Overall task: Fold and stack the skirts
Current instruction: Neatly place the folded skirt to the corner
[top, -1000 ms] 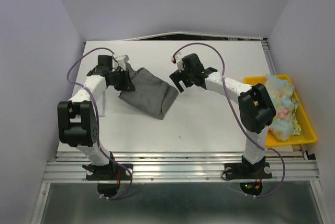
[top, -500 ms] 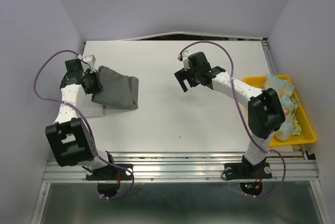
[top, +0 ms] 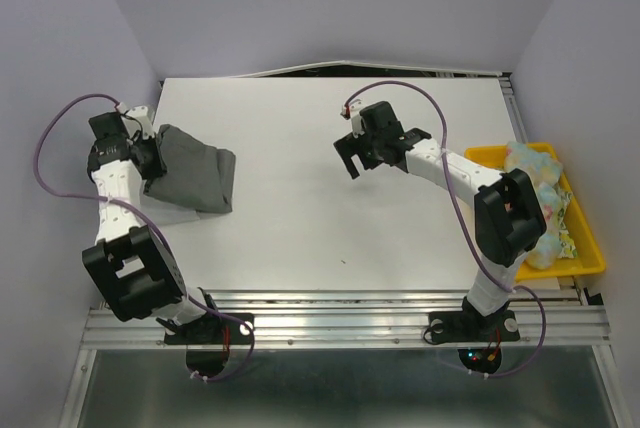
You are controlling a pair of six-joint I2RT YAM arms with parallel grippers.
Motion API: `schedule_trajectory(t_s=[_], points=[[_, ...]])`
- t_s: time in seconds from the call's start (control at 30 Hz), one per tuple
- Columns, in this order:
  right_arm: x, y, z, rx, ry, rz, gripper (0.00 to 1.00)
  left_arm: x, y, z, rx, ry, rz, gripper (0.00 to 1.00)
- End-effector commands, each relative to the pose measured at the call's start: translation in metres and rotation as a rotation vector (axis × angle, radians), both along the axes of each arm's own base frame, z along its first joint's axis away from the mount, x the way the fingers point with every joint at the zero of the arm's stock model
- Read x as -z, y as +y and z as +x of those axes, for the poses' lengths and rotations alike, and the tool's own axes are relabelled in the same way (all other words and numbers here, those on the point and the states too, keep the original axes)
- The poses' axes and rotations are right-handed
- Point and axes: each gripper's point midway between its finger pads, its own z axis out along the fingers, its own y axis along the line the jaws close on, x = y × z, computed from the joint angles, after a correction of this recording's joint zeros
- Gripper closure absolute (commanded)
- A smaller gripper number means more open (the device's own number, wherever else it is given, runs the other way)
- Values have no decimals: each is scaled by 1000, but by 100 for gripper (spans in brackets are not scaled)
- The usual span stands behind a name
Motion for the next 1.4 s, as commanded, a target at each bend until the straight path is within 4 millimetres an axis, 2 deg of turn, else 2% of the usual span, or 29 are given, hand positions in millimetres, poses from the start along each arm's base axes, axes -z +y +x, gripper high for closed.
schedule_trajectory(t_s=[0.0, 0.17, 0.23, 0.27, 0.33, 0.37, 0.4, 0.53, 0.57, 0.63, 0.7, 0.73, 0.77, 0.87, 0.93, 1.0, 1.07, 1.1, 1.13, 1.17, 1.2, 1.23, 1.33, 1.37], points=[[-14, 1, -4, 0, -20, 37, 0, -17, 18, 8, -2, -57, 78, 100], [-13, -1, -5, 1, -16, 26, 0, 2, 40, 5, -64, -20, 145, 99], [-13, -2, -6, 1, -16, 23, 0, 12, 50, 2, -100, 10, 163, 96], [-12, -3, -7, 1, -13, 21, 0, 13, 54, 2, -115, 12, 172, 88], [-13, -4, -9, 1, -16, 20, 0, 14, 60, 1, -138, 16, 200, 79], [-12, -6, -9, 4, -16, 17, 0, 12, 63, 1, -147, 10, 214, 67], [-14, -7, -11, 4, -20, 16, 0, 2, 72, 1, -171, 0, 257, 61], [-14, -8, -12, 4, -19, 14, 0, -13, 81, -2, -203, -7, 307, 60], [-15, -9, -12, 6, -22, 13, 0, -17, 86, -5, -228, 0, 333, 51], [-17, -9, -12, 4, -28, 14, 0, -31, 93, -9, -252, -8, 378, 48], [-18, -9, -11, 5, -30, 14, 0, -44, 98, -15, -271, -14, 421, 33], [-19, -8, -11, 4, -32, 16, 0, -50, 98, -16, -270, -25, 433, 29], [-20, -8, -10, 2, -35, 18, 0, -63, 98, -19, -273, -50, 452, 29], [-21, -7, -10, 1, -34, 21, 0, -84, 95, -22, -258, -99, 487, 28], [-21, -6, -10, 2, -33, 24, 0, -101, 90, -24, -226, -138, 519, 28], [-20, -5, -11, -8, -21, 26, 0, -105, 77, -23, -156, -153, 505, 29], [-22, -2, -13, -20, 1, 28, 0, -100, 66, -23, -91, -134, 494, 28], [-17, -3, -17, -22, 31, 17, 0, -96, 53, -18, -29, -140, 463, 27], [-21, -4, -14, -19, 38, 34, 0, -93, 43, -16, 28, -138, 444, 24], [-20, 1, -19, -41, 64, 57, 0, -89, 31, -15, 93, -135, 425, 14], [-18, -3, -20, -27, 95, 73, 0, -87, 10, -11, 172, -151, 401, 11], [-19, -9, -17, -13, 107, 92, 0, -87, -1, -9, 206, -163, 396, 2], [-17, -21, -17, 18, 150, 138, 0, -86, -36, 1, 272, -196, 403, 1], [-19, -30, -14, 41, 157, 159, 0, -86, -61, 7, 332, -215, 395, 1]])
